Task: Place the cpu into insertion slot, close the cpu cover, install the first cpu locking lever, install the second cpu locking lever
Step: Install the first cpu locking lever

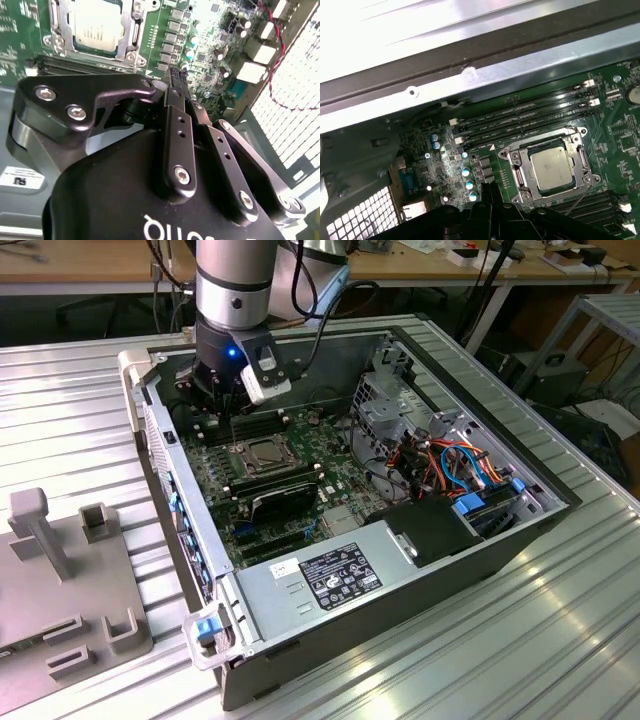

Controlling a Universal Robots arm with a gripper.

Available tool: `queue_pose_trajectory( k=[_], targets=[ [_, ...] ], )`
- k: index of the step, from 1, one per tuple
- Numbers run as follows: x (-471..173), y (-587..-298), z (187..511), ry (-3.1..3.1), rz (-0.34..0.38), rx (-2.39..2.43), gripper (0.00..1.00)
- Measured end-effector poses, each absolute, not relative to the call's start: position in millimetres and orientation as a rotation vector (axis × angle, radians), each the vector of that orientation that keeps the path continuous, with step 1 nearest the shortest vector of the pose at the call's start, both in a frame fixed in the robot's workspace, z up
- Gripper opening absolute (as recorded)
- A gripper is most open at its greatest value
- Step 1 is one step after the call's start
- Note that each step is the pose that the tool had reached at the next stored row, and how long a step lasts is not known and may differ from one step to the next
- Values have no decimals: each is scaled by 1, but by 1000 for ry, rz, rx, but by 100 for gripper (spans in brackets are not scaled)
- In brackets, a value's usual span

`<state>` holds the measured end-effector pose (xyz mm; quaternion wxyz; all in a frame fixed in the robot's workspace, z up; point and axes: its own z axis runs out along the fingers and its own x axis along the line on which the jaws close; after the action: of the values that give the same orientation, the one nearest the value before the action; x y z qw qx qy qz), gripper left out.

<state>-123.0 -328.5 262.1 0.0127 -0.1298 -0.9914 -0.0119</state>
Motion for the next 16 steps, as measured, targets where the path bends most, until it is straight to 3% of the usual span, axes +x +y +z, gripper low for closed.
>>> queue_pose_trajectory(
  k=[16],
  targets=[
    [-95, -309, 257, -3103, -36, -278, 11]
  ],
)
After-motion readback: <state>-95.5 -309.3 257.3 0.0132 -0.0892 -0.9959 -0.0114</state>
